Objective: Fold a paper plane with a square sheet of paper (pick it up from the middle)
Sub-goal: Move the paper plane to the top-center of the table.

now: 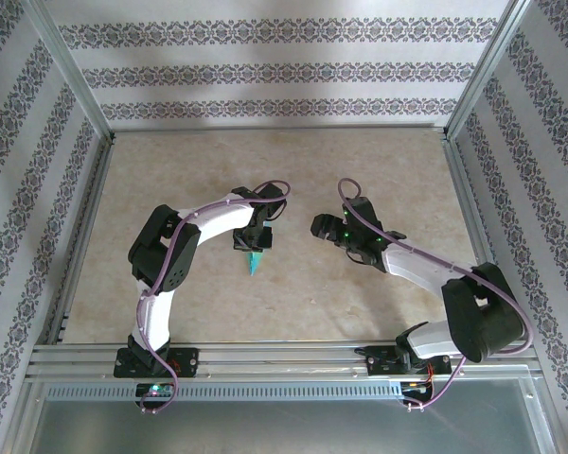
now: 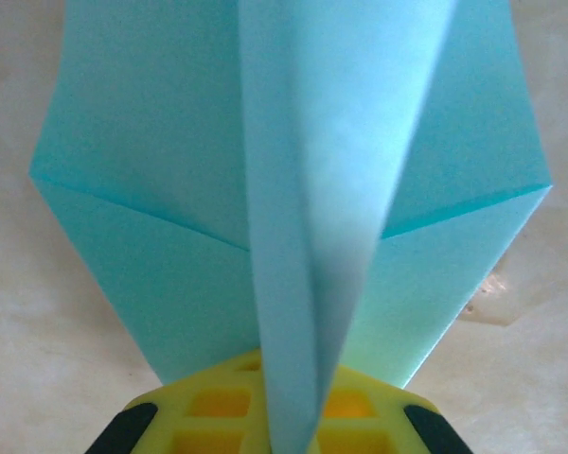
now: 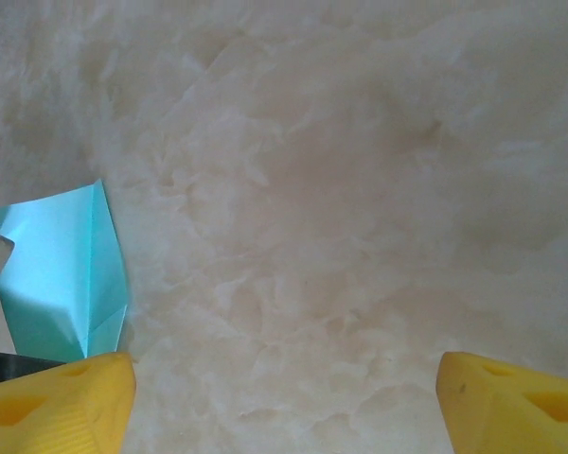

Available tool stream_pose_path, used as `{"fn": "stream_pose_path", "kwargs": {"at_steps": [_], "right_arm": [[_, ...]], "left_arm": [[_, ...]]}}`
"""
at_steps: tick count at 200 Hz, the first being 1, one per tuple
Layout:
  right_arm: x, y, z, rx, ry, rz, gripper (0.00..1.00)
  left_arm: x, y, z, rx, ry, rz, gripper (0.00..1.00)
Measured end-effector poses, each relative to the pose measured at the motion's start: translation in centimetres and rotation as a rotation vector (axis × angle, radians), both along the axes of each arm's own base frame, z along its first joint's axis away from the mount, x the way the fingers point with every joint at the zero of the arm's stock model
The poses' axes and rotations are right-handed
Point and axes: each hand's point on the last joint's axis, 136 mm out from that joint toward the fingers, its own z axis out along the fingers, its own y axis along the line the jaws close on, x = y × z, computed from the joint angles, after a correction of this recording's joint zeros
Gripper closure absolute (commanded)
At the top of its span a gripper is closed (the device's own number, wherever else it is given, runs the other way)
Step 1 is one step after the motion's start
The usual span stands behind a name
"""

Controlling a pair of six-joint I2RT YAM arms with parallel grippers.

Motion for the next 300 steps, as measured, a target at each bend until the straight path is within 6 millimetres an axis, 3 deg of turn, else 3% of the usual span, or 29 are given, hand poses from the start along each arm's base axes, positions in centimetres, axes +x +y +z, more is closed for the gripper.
{"fn": "stream_pose_path", "kwargs": {"at_steps": [33,59,78,106,140,175,217,300], "right_arm": [[0.1,-0.8,0.5,-0.029,-0.027,-0.008,0.12],[0.1,-1.1,0.6,-0.056,-0.040,-0.002,0.08],[-0.1,-1.4,0.6,-0.075,-0.048,0.003,0.03],[-0.5,-1.8,0.5,-0.092,-0.054,0.001,0.02],[-0.7,-2.0,0.4,-0.105,-0.052,0.006,0.02],[-0.7,-2.0,0.4,-0.107,-0.052,0.009,0.02],[-0.8,-2.0,0.2,-0.107,-0.045,0.012,0.02],[-0.9,-1.8,0.2,-0.099,-0.043,0.019,0.02]], "left_arm": [[2.0,-0.4,1.6,-0.009,-0.062,0.005,0.93],[6.3,-1.6,4.7,-0.061,-0.169,0.015,0.94],[9.6,-1.9,5.7,-0.078,-0.224,0.033,0.93],[13.1,-1.6,4.5,-0.072,-0.241,0.063,0.93],[15.4,-1.5,2.1,-0.057,-0.220,0.083,0.92],[16.6,-1.8,1.1,-0.059,-0.205,0.087,0.91],[17.8,-2.4,1.7,-0.069,-0.214,0.084,0.86],[17.6,-2.0,0.6,-0.049,-0.180,0.084,0.71]]}}
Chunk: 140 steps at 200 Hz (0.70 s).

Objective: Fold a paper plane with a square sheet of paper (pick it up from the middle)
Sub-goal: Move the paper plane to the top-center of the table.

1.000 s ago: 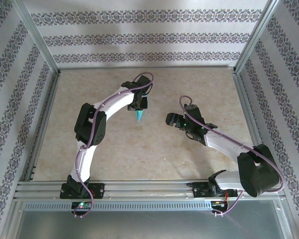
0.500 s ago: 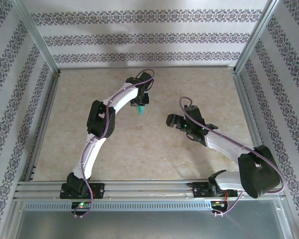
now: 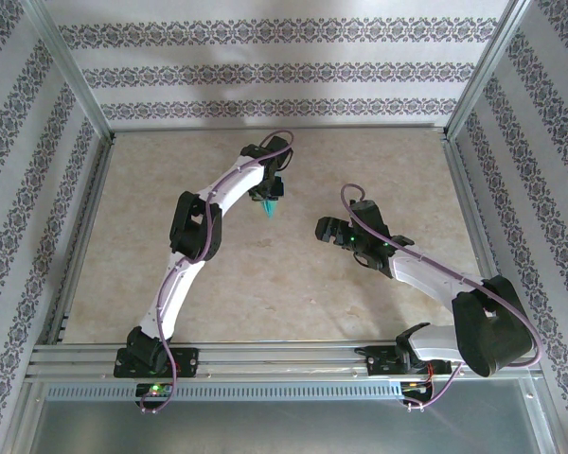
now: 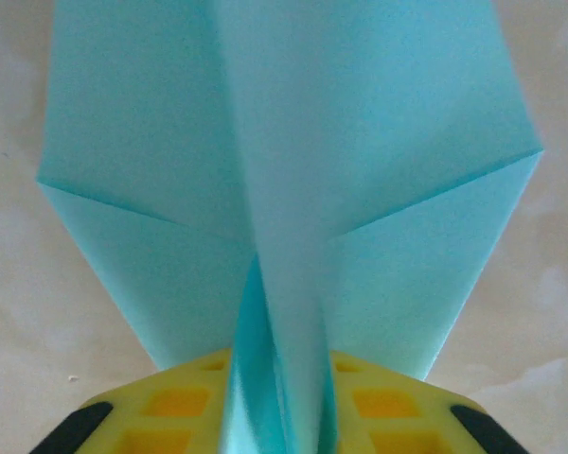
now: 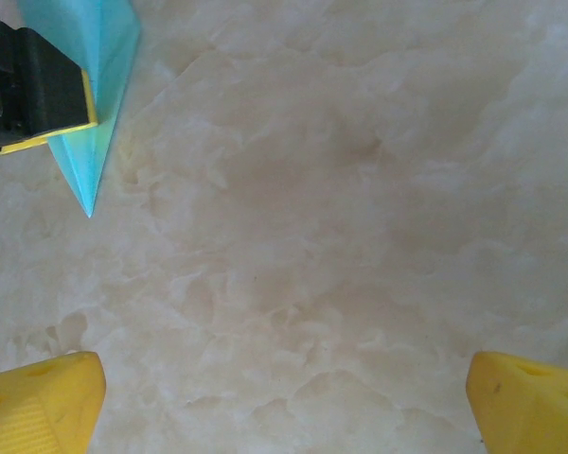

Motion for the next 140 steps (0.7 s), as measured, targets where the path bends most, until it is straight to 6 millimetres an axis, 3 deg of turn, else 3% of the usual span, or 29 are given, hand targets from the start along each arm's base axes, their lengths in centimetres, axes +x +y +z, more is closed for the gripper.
{"fn": "stream_pose_path", "kwargs": {"at_steps": [140], "right_arm": [[-0.14,0.28,-0.02,0.023,0.012,0.000,0.02]], "left_arm": [[-0.05,-0.17,-0.19,0.040,0.000,-0.080,0.59]]}}
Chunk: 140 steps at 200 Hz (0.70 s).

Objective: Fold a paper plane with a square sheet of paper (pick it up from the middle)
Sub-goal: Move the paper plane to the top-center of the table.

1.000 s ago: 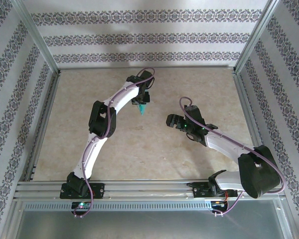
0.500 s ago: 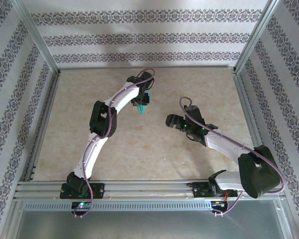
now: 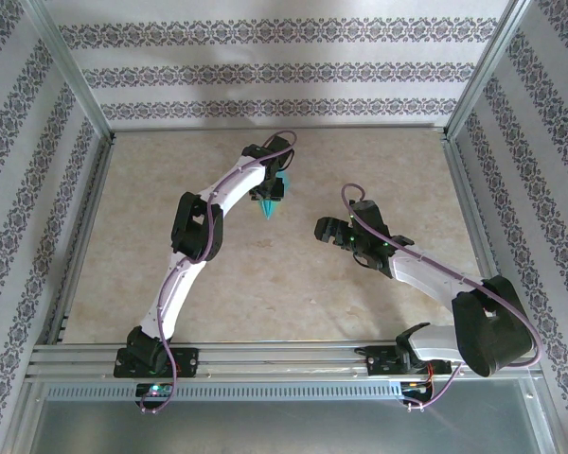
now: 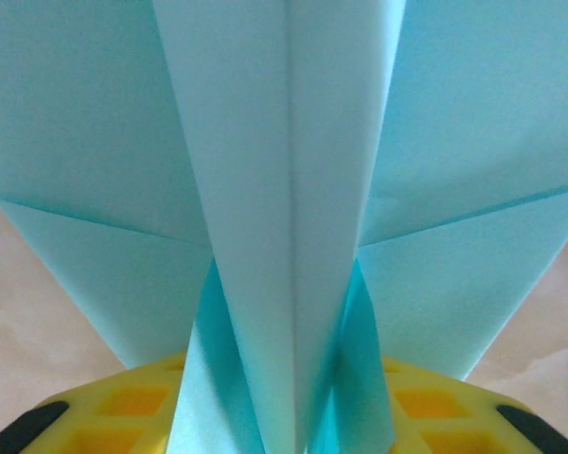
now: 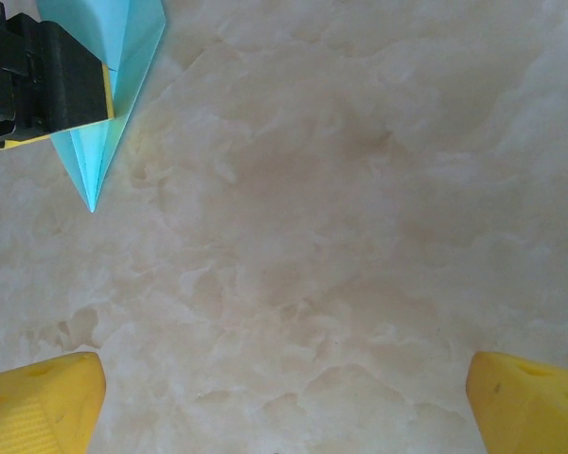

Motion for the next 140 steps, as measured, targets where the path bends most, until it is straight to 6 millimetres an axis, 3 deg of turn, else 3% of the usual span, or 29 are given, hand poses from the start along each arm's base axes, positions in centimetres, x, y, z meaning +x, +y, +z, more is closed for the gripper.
{"fn": "stream_pose_path", "kwargs": {"at_steps": [140], "right_arm": [[-0.02,0.00,-0.34,0.003,0.013,-0.008,0.02]], "left_arm": [[-0.12,-0.09,0.81,0.017,0.003,0.001,0.55]]}}
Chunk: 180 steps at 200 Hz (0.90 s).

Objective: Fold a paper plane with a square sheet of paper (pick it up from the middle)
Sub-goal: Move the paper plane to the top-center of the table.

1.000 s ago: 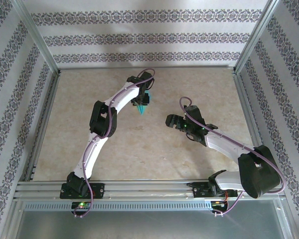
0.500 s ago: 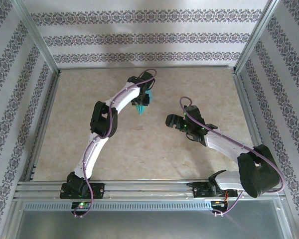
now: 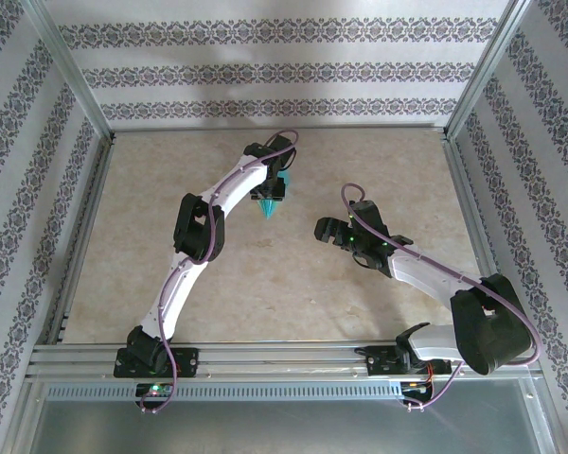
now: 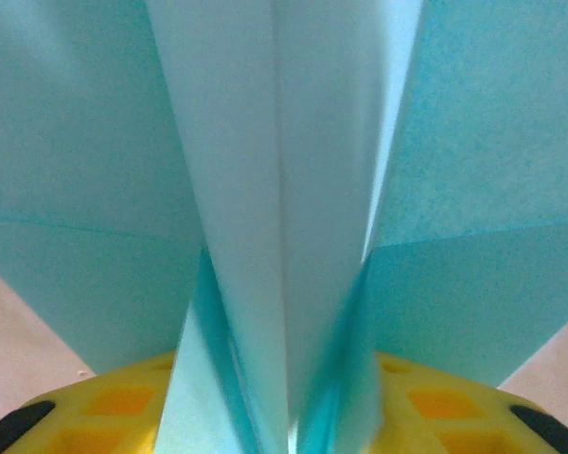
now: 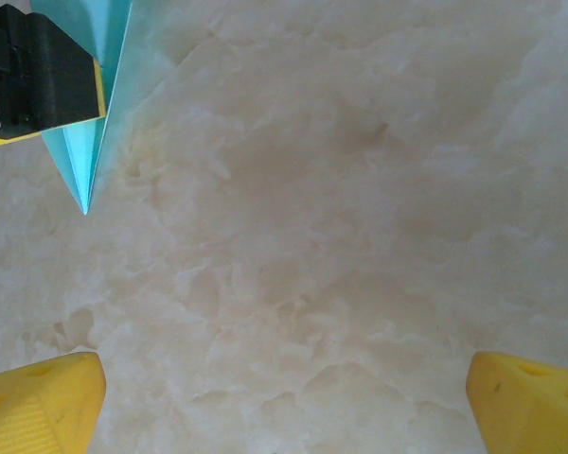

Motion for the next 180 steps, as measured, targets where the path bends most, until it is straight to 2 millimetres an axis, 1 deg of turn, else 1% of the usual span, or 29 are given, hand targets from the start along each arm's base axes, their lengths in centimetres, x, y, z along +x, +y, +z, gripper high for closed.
{"fn": "stream_pose_path", "kwargs": {"at_steps": [16,44,88,105,118,133,147,160,180], "right_arm": [[0.0,0.0,0.0,0.000,0.000,0.000,0.02],[0.0,0.0,0.0,0.000,0.000,0.000,0.02],[0.0,0.0,0.0,0.000,-0.001,-0.001,0.02],[0.0,-0.3,0.2,-0.002,-0.002,-0.008,0.02],[0.1,-0.7,0.8,-0.008,-0.014,-0.016,0.02],[0.4,-1.2,2.1,-0.022,-0.047,-0.021,0.02],[0.9,-1.7,4.1,-0.045,-0.106,-0.024,0.02],[1.4,-2.4,6.3,-0.078,-0.177,-0.029,0.02],[2.0,-3.8,9.4,-0.152,-0.289,-0.048,0.02]], "left_arm": [[0.1,0.1,0.6,0.001,-0.011,0.009,0.53],[0.3,0.0,2.7,-0.021,-0.046,0.021,0.52],[0.5,-0.1,7.5,-0.066,-0.125,0.034,0.51],[0.2,0.2,9.4,-0.074,-0.153,0.040,0.50],[-0.3,0.8,11.1,-0.072,-0.178,0.046,0.47],[-1.1,1.7,13.1,-0.069,-0.220,0.057,0.42],[-2.2,2.8,15.1,-0.064,-0.272,0.069,0.35],[-3.5,4.2,17.0,-0.059,-0.331,0.086,0.27],[-6.1,6.9,19.7,-0.052,-0.446,0.117,0.12]]}}
